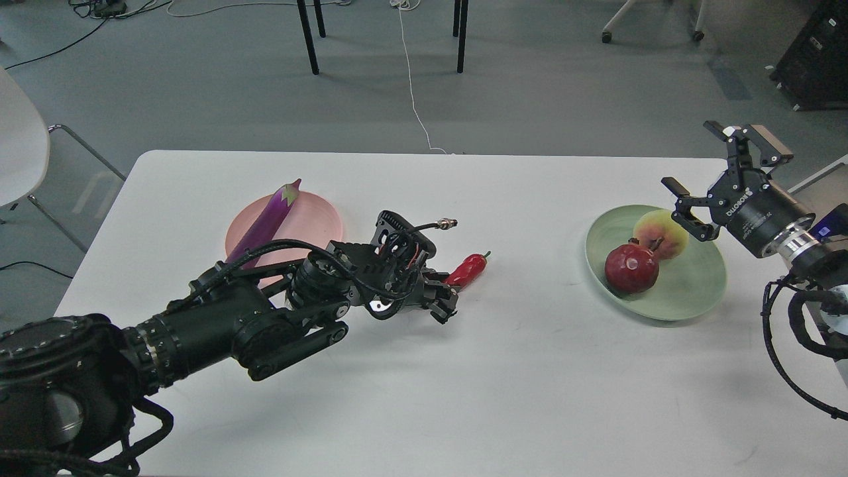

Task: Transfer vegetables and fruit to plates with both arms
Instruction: 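Lift the chili pepper with the left gripper onto the pink plate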

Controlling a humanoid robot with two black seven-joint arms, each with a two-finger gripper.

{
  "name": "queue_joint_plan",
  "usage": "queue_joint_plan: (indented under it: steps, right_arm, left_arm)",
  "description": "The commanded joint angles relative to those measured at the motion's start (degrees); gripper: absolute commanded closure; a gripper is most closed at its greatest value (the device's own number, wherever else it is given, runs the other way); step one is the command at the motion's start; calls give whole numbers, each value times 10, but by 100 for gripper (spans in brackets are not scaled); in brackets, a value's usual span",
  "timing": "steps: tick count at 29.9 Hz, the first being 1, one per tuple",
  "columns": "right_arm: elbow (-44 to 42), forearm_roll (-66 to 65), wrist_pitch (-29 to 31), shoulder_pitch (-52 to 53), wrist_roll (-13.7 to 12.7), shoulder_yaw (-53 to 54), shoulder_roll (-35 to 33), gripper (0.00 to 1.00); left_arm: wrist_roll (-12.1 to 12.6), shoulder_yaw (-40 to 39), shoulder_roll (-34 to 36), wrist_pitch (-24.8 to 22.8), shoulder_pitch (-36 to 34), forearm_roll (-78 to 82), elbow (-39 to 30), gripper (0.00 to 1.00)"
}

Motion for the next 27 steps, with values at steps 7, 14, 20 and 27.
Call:
queue_joint_plan:
  steps: [7,14,20,27]
  right_arm:
    - [2,0,0,1,0,8,11,2]
    - [5,-1,0,3,0,8,17,2]
    - [5,-1,0,3,0,8,16,2]
    - [5,-1,0,2,0,9,13,2]
  left_arm:
    - [-3,-3,143,15,-39,-82,-41,92]
    - [-25,3,237,-17,-53,-106,-40,90]
    - [-23,4,251,-16,-39,-107,-37,68]
    - [-24,5,250,-19,-39,-104,-32,0]
